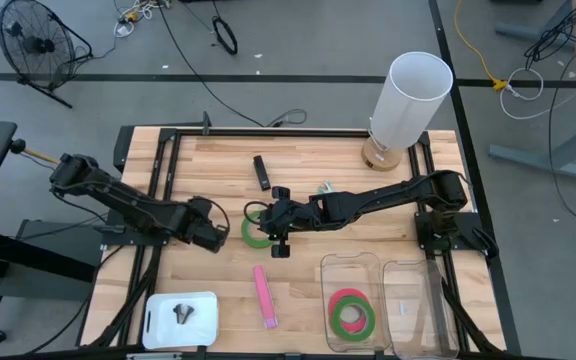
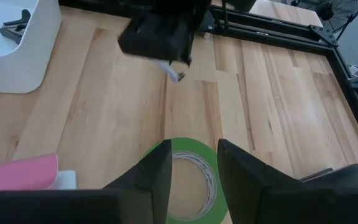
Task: Pick and place Stapler, Stapler remover, tape
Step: Put the purple staple remover into the white bin
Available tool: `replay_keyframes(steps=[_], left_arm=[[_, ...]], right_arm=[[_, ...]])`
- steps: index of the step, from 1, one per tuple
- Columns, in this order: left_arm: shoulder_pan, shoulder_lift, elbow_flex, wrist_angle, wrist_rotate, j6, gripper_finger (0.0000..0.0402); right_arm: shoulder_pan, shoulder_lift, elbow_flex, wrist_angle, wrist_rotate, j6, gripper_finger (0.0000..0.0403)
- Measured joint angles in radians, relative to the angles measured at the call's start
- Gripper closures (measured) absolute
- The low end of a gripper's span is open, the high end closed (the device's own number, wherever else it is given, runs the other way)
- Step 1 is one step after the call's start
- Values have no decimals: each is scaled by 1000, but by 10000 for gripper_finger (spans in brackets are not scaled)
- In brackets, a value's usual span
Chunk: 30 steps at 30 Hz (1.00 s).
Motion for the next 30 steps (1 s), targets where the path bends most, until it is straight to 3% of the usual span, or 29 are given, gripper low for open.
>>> replay_keyframes(steps=[7,12,16,21,30], left_arm=[[-20,0,191,-125,71,101,401],[-103,0,292,-191,135,74,401],[-218,0,329,-195,162,-43,401],[-397,10,332,-179,161,-293,401],[-672,109,332,9,135,-624,401]], right_arm=[[0,0,0,-13,0,0,276],[-1,0,0,-30,1,0,276],[-4,0,0,-33,2,0,276],[-4,0,0,-37,4,0,276],[-9,0,0,-46,4,5,276]])
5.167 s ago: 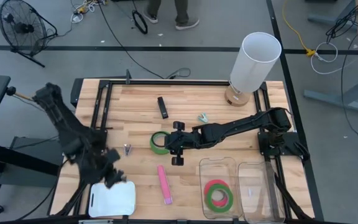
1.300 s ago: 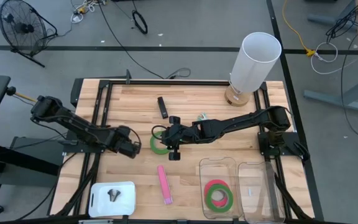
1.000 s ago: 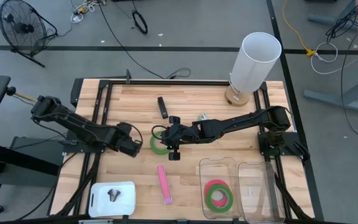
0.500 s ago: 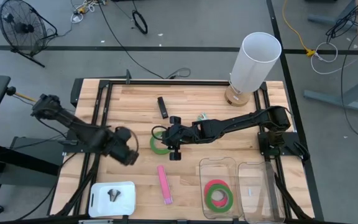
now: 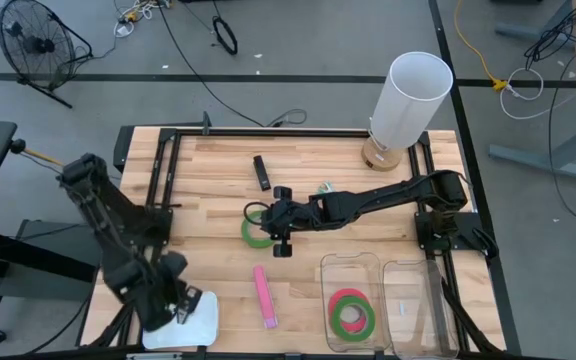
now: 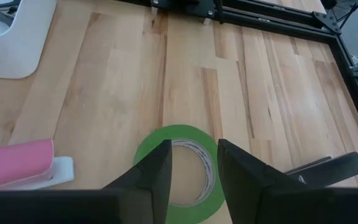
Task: Pick and place Stapler, Stapler remover, tape
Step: Put the purple staple remover into the white bin, then put the tape into the left transparent bin
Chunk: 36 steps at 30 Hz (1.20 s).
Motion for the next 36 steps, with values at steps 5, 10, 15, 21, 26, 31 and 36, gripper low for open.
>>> replay_keyframes(steps=[5,10,15,21,26,31,36], left_arm=[[-65,70,0,87,31,-68,401],[-92,118,0,78,76,-100,397],[-92,132,0,79,76,-74,374],[-75,132,-2,66,75,-34,345],[-28,133,-2,62,21,126,323],[85,132,-2,22,-60,416,296],[237,132,-2,-86,-66,732,268]], right_arm=[[-2,0,0,0,0,27,276],[-2,0,0,1,0,43,276],[-2,0,0,1,0,46,276],[-2,0,0,1,0,46,276],[-2,0,0,1,0,44,276],[-2,0,0,1,-1,41,276],[-2,0,0,-5,-3,41,276]])
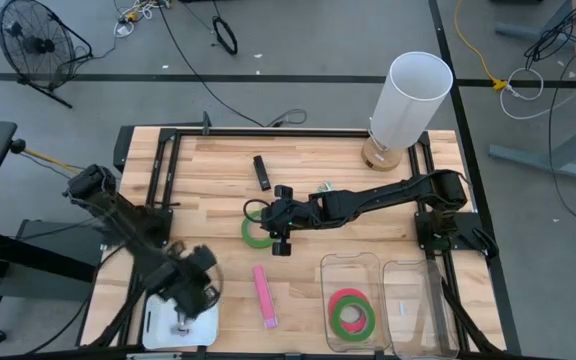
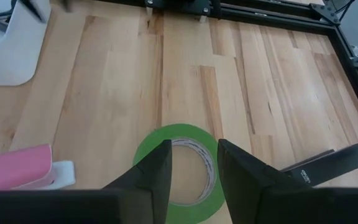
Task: Pick and place Stapler, Stapler remover, tape
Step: Put the tape into the left transparent bin
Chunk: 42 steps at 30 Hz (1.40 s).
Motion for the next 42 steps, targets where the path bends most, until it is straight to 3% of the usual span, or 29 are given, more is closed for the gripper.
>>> replay_keyframes(steps=[9,20,30,38,42], left_arm=[[258,-1,0,-6,-202,518,236],[486,-1,0,195,-157,994,234],[557,77,-5,288,-75,1161,234],[582,80,-140,538,22,1226,234],[582,80,-208,617,40,1246,234]], right_arm=[[4,0,0,-37,-4,11,276],[29,0,0,-65,-76,0,276],[31,0,-1,-131,-76,5,276],[33,1,-1,-218,-66,21,276],[34,2,-1,-280,8,32,276]])
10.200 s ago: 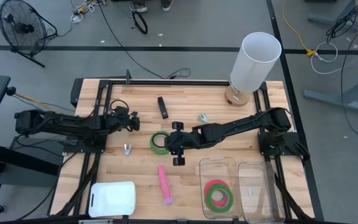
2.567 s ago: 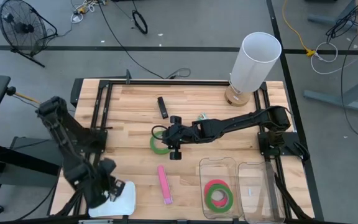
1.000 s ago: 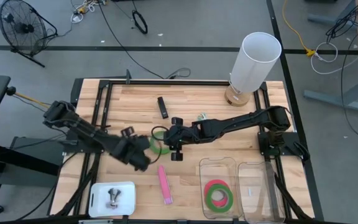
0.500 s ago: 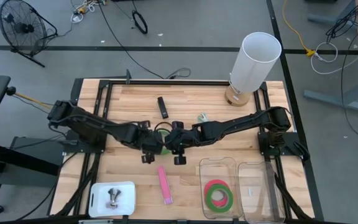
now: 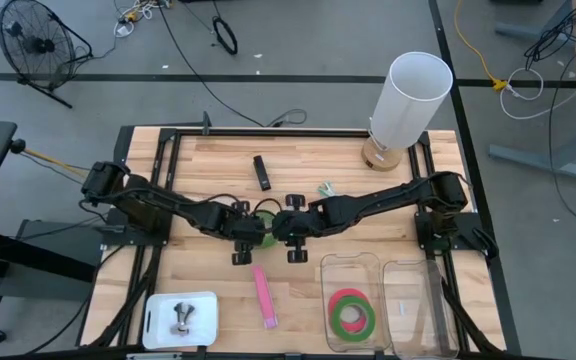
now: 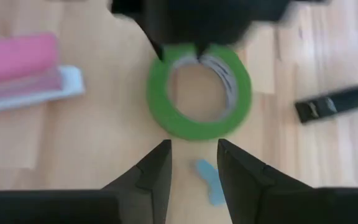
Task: Pick and place Stapler, Stapler remover, tape
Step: Put the tape into the left transparent bin
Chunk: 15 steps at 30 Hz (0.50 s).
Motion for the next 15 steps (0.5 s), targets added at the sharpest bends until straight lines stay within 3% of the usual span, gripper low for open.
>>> replay_keyframes(steps=[15], left_arm=[[0,-1,-73,103,4,30,234]], right_arm=[[0,-2,1,-300,147,139,276]])
